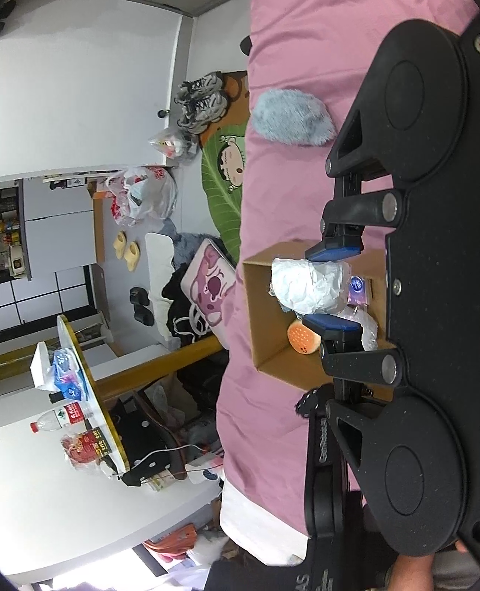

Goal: Organize soft objects
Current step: 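Carry the black heart plush and white paper ball over the box with both tools, then open the left tool over the box while the right tool releases the white paper ball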

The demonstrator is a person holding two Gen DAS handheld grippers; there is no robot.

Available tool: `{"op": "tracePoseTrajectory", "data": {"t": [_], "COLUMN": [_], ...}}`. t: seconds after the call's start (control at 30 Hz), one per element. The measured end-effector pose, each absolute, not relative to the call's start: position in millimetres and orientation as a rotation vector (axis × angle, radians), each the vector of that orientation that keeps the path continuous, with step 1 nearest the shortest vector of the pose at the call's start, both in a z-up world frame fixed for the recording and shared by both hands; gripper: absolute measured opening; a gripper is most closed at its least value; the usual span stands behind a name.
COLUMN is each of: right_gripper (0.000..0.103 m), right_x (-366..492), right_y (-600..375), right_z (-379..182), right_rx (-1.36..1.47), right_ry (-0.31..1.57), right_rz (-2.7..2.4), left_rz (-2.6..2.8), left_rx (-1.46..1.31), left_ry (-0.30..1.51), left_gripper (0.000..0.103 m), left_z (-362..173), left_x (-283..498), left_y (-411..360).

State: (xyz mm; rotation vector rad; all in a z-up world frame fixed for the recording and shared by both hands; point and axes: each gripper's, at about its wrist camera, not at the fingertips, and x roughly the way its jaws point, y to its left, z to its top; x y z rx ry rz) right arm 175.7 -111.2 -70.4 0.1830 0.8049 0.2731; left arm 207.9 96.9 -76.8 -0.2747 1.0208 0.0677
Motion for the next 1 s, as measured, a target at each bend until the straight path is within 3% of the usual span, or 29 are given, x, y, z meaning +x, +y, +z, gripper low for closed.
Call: {"op": "tracePoseTrajectory", "data": {"t": [0.83,1.0], "right_gripper": [0.031,0.031], "right_x": [198.0,198.0], "right_y": [-89.4,-89.0], "right_z": [-90.9,-94.7], "right_rx": [0.162,0.171], "right_ry": [0.879,0.895], "right_rz": [0.305,0.305], "left_rz": [0.031,0.027], "left_rx": [-0.215,-0.239], "left_ry": [1.168,1.204], "left_gripper": [0.039,0.048], "left_z": [-125.4,-130.7], "left_x": [227.0,228.9], "left_y": [93.6,95.0]}}
